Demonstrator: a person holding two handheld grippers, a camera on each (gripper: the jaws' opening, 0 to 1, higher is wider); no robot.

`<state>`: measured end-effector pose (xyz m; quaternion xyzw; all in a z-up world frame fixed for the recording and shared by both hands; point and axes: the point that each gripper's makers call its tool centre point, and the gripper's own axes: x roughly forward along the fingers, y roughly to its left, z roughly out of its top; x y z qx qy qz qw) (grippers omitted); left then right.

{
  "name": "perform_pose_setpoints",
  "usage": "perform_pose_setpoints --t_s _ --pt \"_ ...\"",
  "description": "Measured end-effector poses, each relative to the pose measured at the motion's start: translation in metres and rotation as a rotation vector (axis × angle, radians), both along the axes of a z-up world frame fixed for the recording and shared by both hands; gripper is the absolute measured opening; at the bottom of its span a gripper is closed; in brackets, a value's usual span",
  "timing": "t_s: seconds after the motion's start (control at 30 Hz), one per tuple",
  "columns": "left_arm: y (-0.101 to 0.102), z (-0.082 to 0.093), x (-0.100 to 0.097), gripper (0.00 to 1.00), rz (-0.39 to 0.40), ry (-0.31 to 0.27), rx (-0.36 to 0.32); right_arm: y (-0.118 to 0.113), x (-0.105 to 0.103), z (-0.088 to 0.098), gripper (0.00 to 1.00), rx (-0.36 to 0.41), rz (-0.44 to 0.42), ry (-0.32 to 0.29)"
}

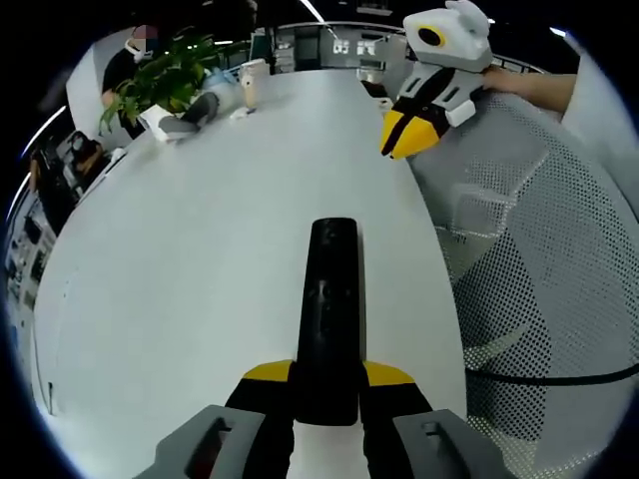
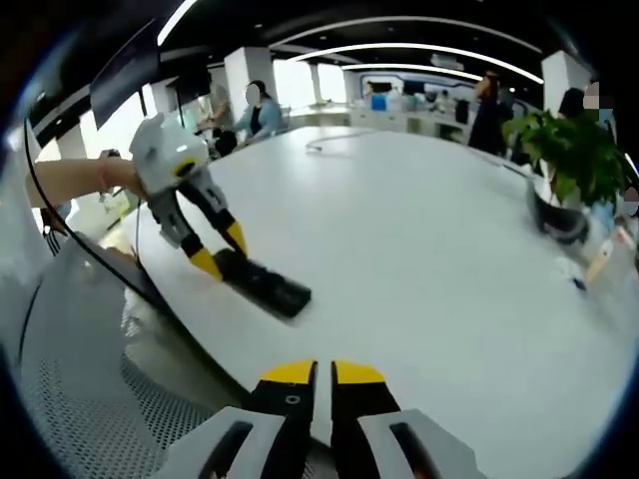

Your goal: Press the specified remote control buttons in sequence, fully releasing each button before pressing the next.

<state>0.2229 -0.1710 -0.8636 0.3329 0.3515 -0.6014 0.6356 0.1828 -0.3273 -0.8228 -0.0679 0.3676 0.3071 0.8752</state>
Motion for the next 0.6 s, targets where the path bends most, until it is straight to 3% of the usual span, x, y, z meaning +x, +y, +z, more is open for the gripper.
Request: perform_pose_setpoints --t_s 0.6 --pt "-0.004 0.001 -0.015 0.23 0.004 0.008 -0.028 0.002 -0.003 -0.003 0.01 -0.004 0.016 0.023"
